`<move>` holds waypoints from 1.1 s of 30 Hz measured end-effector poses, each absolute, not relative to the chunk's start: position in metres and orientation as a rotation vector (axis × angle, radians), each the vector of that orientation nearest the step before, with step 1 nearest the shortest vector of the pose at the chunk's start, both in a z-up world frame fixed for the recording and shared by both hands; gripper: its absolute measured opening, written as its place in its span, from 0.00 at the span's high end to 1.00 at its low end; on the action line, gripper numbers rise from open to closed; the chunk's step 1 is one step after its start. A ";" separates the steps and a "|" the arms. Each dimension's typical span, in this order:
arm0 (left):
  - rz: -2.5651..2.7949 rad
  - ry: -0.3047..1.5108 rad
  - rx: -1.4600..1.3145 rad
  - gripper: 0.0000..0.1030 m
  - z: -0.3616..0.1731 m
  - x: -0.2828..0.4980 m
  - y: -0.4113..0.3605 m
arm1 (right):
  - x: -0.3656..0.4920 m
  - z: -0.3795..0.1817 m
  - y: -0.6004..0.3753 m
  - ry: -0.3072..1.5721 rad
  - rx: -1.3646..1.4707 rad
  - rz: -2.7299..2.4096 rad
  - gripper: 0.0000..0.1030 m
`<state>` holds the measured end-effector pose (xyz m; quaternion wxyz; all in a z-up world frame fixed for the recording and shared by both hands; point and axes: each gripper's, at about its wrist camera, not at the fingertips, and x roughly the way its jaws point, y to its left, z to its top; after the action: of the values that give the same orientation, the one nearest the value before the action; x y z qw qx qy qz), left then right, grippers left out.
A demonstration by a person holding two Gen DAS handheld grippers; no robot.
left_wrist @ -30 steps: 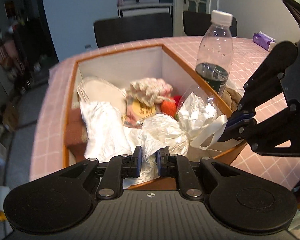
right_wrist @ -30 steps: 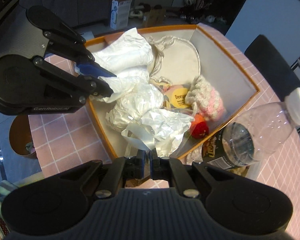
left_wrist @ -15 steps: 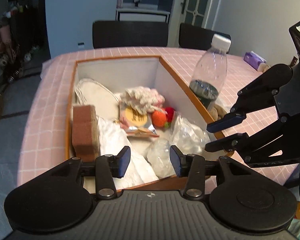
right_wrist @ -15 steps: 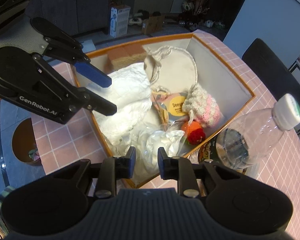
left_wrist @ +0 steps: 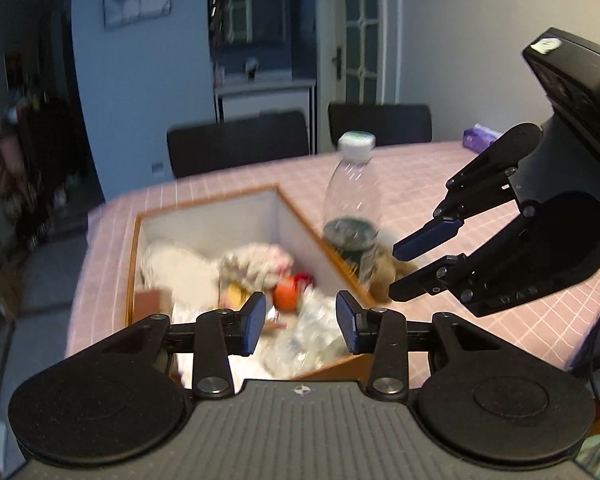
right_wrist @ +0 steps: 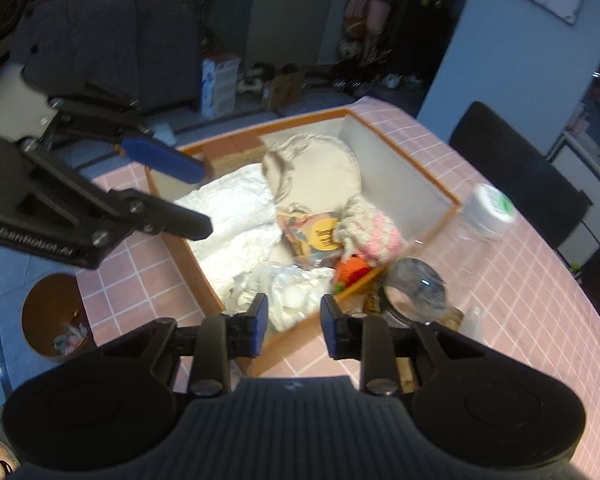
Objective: Organize soft objects
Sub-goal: 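Move both tools back toward the brown plush and clear mesh bag, then grasp the brown plush with the left tool while the right tool grasps the clear mesh bag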
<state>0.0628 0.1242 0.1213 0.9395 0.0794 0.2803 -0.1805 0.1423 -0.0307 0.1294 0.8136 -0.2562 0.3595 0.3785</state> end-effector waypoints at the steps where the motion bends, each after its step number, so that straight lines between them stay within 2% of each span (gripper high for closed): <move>1: -0.370 0.545 0.175 0.54 0.122 0.059 0.117 | 0.140 0.132 -0.038 0.756 -0.530 0.797 0.70; 6: -0.425 0.474 0.189 0.55 0.114 0.056 0.081 | 0.137 0.133 -0.082 0.743 -0.434 0.721 0.68; 12: -0.489 0.455 0.243 0.55 0.090 0.076 0.028 | 0.144 0.109 -0.134 0.791 -0.340 0.608 0.67; 16: -0.475 0.471 0.304 0.55 0.067 0.101 -0.004 | 0.154 0.088 -0.160 0.822 -0.309 0.539 0.66; 20: -0.445 0.514 0.351 0.55 0.042 0.125 -0.027 | 0.167 0.069 -0.176 0.823 -0.299 0.498 0.60; 27: -0.390 0.580 0.346 0.54 0.017 0.150 -0.038 | 0.191 0.031 -0.170 0.857 -0.373 0.539 0.61; 30: -0.380 0.591 0.334 0.54 0.014 0.155 -0.040 | 0.202 0.019 -0.166 0.835 -0.423 0.548 0.67; 32: -0.382 0.598 0.326 0.54 0.011 0.157 -0.043 | 0.210 0.014 -0.166 0.821 -0.434 0.556 0.86; 33: -0.384 0.601 0.326 0.50 0.009 0.159 -0.045 | 0.215 0.012 -0.167 0.825 -0.424 0.562 0.90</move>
<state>0.1588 -0.0445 0.0095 0.9241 0.1590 0.2928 -0.1871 0.2149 -0.1665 0.0118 0.8567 -0.2015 0.3925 0.2673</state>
